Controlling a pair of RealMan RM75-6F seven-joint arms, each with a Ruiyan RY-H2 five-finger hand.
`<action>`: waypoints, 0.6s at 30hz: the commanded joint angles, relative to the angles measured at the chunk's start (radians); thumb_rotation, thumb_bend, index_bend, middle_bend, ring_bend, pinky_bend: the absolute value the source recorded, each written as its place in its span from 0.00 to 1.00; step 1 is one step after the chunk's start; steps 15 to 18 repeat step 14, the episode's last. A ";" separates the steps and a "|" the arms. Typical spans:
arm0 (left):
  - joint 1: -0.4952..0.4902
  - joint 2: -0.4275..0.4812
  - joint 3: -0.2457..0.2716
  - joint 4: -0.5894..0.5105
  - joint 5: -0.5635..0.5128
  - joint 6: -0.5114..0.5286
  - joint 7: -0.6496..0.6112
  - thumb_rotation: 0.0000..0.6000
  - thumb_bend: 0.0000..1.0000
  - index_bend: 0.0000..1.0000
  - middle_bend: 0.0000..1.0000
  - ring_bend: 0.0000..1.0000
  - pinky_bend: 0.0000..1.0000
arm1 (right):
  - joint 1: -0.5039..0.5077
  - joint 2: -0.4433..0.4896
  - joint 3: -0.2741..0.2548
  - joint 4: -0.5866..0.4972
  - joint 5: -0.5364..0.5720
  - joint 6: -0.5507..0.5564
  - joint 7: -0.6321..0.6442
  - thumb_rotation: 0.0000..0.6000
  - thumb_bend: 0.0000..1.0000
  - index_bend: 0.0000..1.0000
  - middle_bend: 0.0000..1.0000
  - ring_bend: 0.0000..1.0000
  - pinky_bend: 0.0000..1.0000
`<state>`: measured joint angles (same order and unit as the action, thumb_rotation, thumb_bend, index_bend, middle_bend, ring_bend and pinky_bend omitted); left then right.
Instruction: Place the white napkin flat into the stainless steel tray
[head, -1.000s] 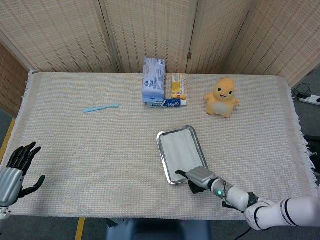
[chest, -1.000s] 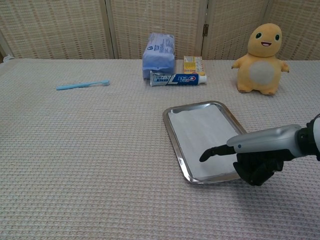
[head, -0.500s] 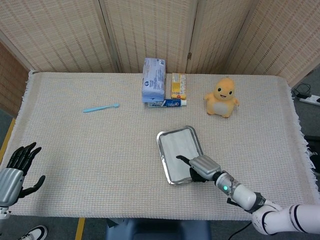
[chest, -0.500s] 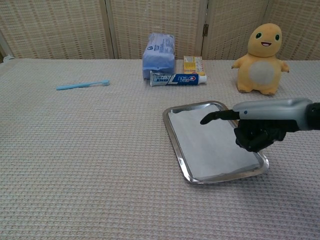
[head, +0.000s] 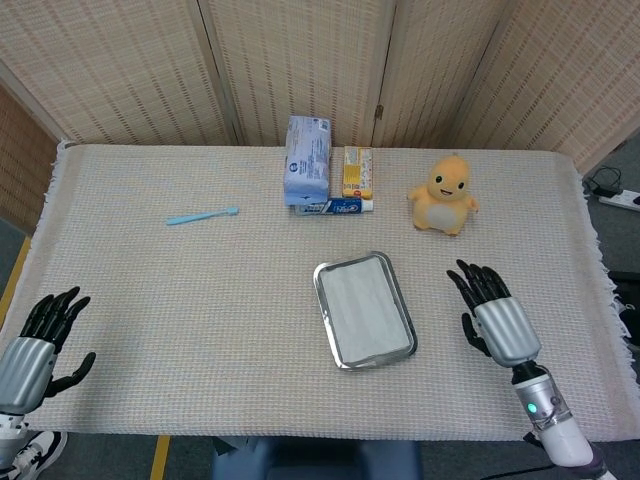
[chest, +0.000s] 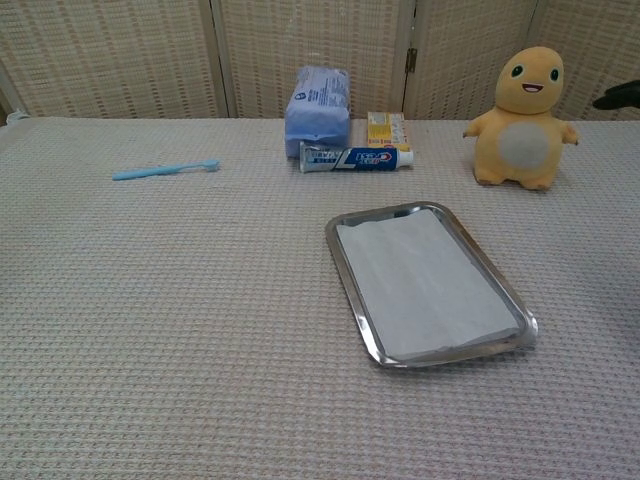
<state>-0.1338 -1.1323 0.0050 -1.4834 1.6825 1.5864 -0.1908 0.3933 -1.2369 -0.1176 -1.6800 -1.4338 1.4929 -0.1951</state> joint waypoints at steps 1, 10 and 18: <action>0.002 -0.007 0.001 -0.002 0.013 0.011 0.022 1.00 0.43 0.00 0.00 0.00 0.00 | -0.117 -0.010 -0.030 0.075 -0.068 0.122 -0.025 1.00 0.69 0.00 0.00 0.00 0.00; 0.001 -0.018 0.014 -0.022 0.014 -0.017 0.090 1.00 0.43 0.00 0.00 0.00 0.00 | -0.225 0.067 -0.045 0.005 -0.060 0.151 -0.015 1.00 0.69 0.00 0.00 0.00 0.00; 0.006 -0.022 0.023 -0.028 0.022 -0.015 0.112 1.00 0.43 0.00 0.00 0.00 0.00 | -0.230 0.070 -0.040 0.004 -0.096 0.131 0.008 1.00 0.69 0.00 0.00 0.00 0.00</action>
